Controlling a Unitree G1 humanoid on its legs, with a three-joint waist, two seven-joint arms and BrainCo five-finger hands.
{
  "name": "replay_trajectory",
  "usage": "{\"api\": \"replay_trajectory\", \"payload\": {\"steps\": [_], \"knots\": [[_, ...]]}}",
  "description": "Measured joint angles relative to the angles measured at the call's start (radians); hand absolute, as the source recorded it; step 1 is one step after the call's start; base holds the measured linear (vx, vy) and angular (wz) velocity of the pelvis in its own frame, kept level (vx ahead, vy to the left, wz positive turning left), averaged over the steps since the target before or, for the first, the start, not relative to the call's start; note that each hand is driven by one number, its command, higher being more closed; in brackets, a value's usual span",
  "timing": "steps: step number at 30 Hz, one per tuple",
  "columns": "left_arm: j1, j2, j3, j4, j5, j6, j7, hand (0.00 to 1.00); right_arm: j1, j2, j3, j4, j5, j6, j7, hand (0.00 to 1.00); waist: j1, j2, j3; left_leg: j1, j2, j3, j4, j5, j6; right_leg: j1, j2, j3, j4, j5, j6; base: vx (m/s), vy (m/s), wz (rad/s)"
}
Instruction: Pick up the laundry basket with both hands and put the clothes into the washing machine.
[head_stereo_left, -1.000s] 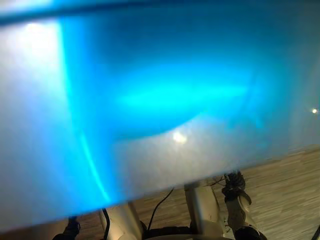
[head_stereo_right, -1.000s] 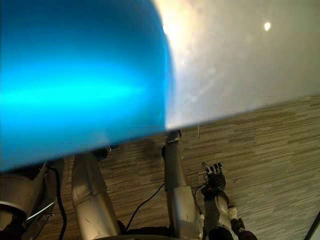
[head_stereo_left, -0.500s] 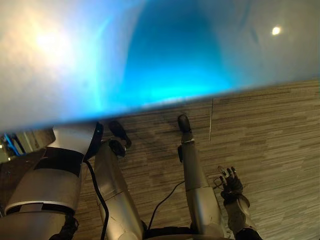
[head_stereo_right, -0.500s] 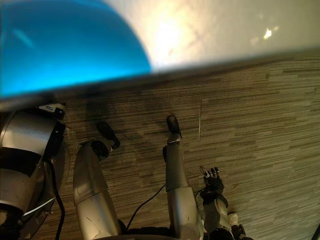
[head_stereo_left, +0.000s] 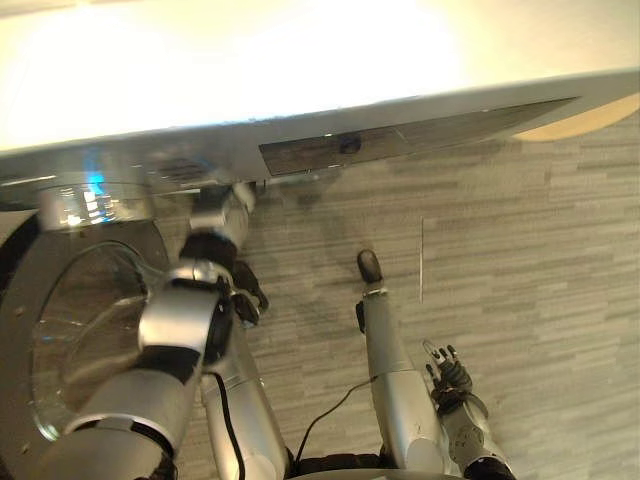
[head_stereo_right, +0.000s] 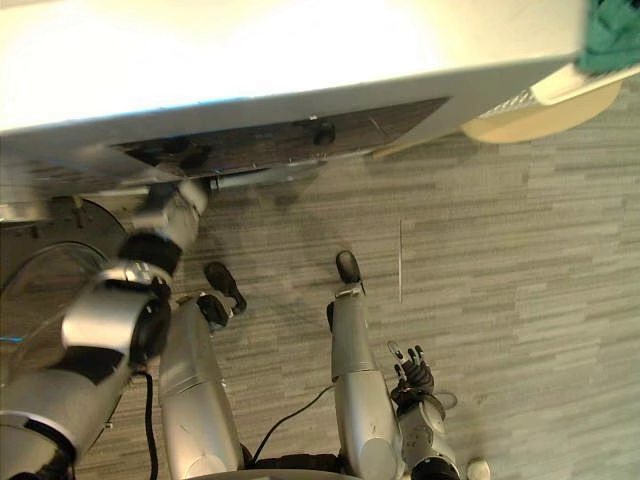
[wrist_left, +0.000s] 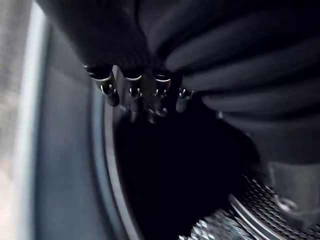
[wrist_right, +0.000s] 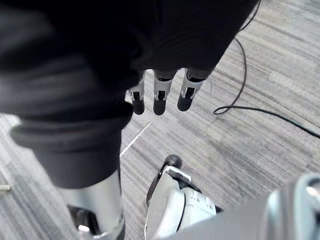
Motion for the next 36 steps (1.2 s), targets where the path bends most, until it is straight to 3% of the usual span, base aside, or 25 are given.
{"api": "replay_trajectory", "payload": {"steps": [2, 4, 5, 8, 10, 15, 18, 21, 22, 24, 25, 26, 27, 30, 33, 35, 36], "knots": [[0.131, -0.047, 0.007, -0.005, 0.127, 0.005, -0.004, 0.00, 0.000, -0.007, 0.001, 0.016, -0.024, 0.003, 0.000, 0.00, 0.001, 0.002, -0.006, 0.081, -0.022, -0.001, -0.047, 0.016, -0.004, 0.074, -0.022, -0.017, -0.007, -0.015, -0.008, 0.07, -0.063, 0.43], [0.338, -0.111, 0.016, -0.009, 0.339, 0.005, -0.042, 0.00, 0.000, -0.009, 0.000, 0.040, -0.064, 0.009, 0.002, 0.00, 0.001, 0.012, -0.064, 0.172, -0.057, 0.001, -0.123, 0.041, -0.010, 0.158, -0.056, -0.038, -0.044, -0.020, -0.017, 0.10, -0.072, 0.43], [0.393, -0.127, 0.024, -0.009, 0.363, 0.005, -0.050, 0.00, 0.001, -0.009, -0.001, 0.046, -0.068, 0.010, 0.004, 0.00, 0.001, 0.015, -0.079, 0.198, -0.069, 0.000, -0.145, 0.049, -0.011, 0.182, -0.068, -0.044, -0.056, -0.021, -0.019, 0.14, -0.072, 0.38], [0.648, -0.222, 0.108, 0.032, 0.369, 0.002, -0.116, 0.00, 0.008, -0.015, -0.003, 0.095, -0.090, 0.021, 0.018, 0.00, 0.006, 0.044, -0.162, 0.362, -0.116, 0.016, -0.276, 0.083, -0.022, 0.324, -0.111, -0.066, -0.130, -0.021, -0.027, 0.14, -0.056, 0.28], [0.797, -0.258, 0.205, 0.042, 0.365, -0.033, -0.139, 0.00, 0.031, -0.016, -0.018, 0.149, -0.111, 0.031, 0.037, 0.00, 0.031, 0.063, -0.252, 0.475, -0.138, 0.035, -0.407, 0.131, -0.041, 0.412, -0.128, -0.088, -0.201, -0.009, -0.049, 0.16, -0.071, 0.17], [0.898, -0.277, 0.425, 0.102, 0.366, -0.032, -0.150, 0.00, 0.062, -0.030, -0.097, 0.263, -0.174, 0.053, 0.042, 0.00, 0.035, 0.096, -0.355, 0.664, -0.150, 0.006, -0.601, 0.237, -0.072, 0.590, -0.139, -0.182, -0.283, -0.012, -0.090, 0.12, -0.100, 0.36], [0.902, -0.287, 0.484, 0.099, 0.373, -0.021, -0.151, 0.00, 0.083, -0.041, -0.100, 0.303, -0.182, 0.067, 0.045, 0.00, 0.051, 0.098, -0.372, 0.671, -0.143, 0.001, -0.524, 0.261, -0.057, 0.680, -0.141, -0.241, -0.312, -0.019, -0.104, 0.00, -0.068, 0.50], [0.903, -0.281, 0.483, 0.100, 0.378, -0.011, -0.151, 0.00, 0.083, -0.043, -0.054, 0.332, -0.198, 0.075, 0.053, 0.00, 0.055, 0.085, -0.396, 0.657, -0.131, 0.004, -0.441, 0.258, -0.055, 0.740, -0.143, -0.284, -0.324, -0.024, -0.114, -0.05, -0.026, 0.42], [0.898, -0.279, 0.481, 0.099, 0.378, -0.010, -0.151, 0.00, 0.079, -0.045, -0.045, 0.338, -0.206, 0.074, 0.053, 0.00, 0.056, 0.087, -0.408, 0.630, -0.125, 0.010, -0.343, 0.219, -0.035, 0.755, -0.149, -0.297, -0.329, -0.023, -0.116, -0.04, 0.057, 0.15], [0.901, -0.283, 0.467, 0.100, 0.376, -0.010, -0.149, 0.00, 0.079, -0.047, -0.041, 0.345, -0.207, 0.073, 0.053, 0.00, 0.057, 0.092, -0.416, 0.629, -0.122, 0.036, -0.145, 0.112, -0.033, 0.787, -0.159, -0.295, -0.337, -0.020, -0.111, -0.04, 0.124, -0.02], [0.904, -0.295, 0.442, 0.109, 0.376, -0.010, -0.147, 0.00, 0.079, -0.049, -0.042, 0.341, -0.212, 0.072, 0.053, 0.00, 0.054, 0.102, -0.432, 0.648, -0.121, 0.054, -0.142, 0.048, -0.026, 0.794, -0.154, -0.288, -0.356, -0.010, -0.094, -0.03, 0.159, -0.08], [0.901, -0.299, 0.436, 0.118, 0.376, -0.009, -0.147, 0.00, 0.079, -0.048, -0.042, 0.339, -0.215, 0.073, 0.053, 0.00, 0.054, 0.105, -0.445, 0.654, -0.121, 0.056, -0.176, 0.024, -0.023, 0.790, -0.147, -0.285, -0.365, -0.005, -0.087, -0.03, 0.258, -0.10], [0.904, -0.301, 0.408, 0.125, 0.376, -0.007, -0.145, 0.00, 0.083, -0.042, -0.046, 0.337, -0.216, 0.076, 0.054, 0.00, 0.050, 0.099, -0.481, 0.691, -0.149, 0.083, -0.299, -0.018, 0.011, 0.770, -0.150, -0.276, -0.390, 0.012, -0.092, -0.03, 0.219, -0.16], [0.902, -0.267, 0.319, 0.143, 0.378, -0.001, -0.127, 0.00, 0.082, 0.015, -0.075, 0.345, -0.216, 0.080, 0.055, 0.00, 0.049, 0.031, -0.519, 0.775, -0.212, 0.158, -0.525, 0.095, 0.014, 0.754, -0.154, -0.262, -0.470, 0.101, -0.154, -0.05, 0.124, -0.48], [0.886, -0.265, 0.187, 0.183, 0.404, 0.002, -0.129, 0.00, 0.083, 0.024, -0.114, 0.346, -0.217, 0.079, 0.056, 0.00, 0.009, 0.032, -0.528, 0.849, -0.270, 0.168, -0.722, 0.184, -0.004, 0.772, -0.165, -0.258, -0.541, 0.150, -0.170, -0.09, 0.028, -0.16], [0.888, -0.264, 0.138, 0.185, 0.449, -0.001, -0.127, 0.00, 0.088, 0.018, -0.115, 0.344, -0.227, 0.078, 0.055, 0.00, 0.006, 0.031, -0.527, 0.868, -0.295, 0.152, -0.801, 0.196, -0.019, 0.734, -0.161, -0.256, -0.528, 0.152, -0.167, -0.07, -0.023, -0.47], [0.888, -0.259, 0.122, 0.189, 0.465, -0.001, -0.127, 0.00, 0.083, 0.014, -0.116, 0.343, -0.242, 0.074, 0.055, 0.00, 0.008, 0.031, -0.518, 0.869, -0.295, 0.146, -0.818, 0.196, -0.019, 0.698, -0.149, -0.264, -0.502, 0.171, -0.135, -0.06, -0.079, -0.90]]}}
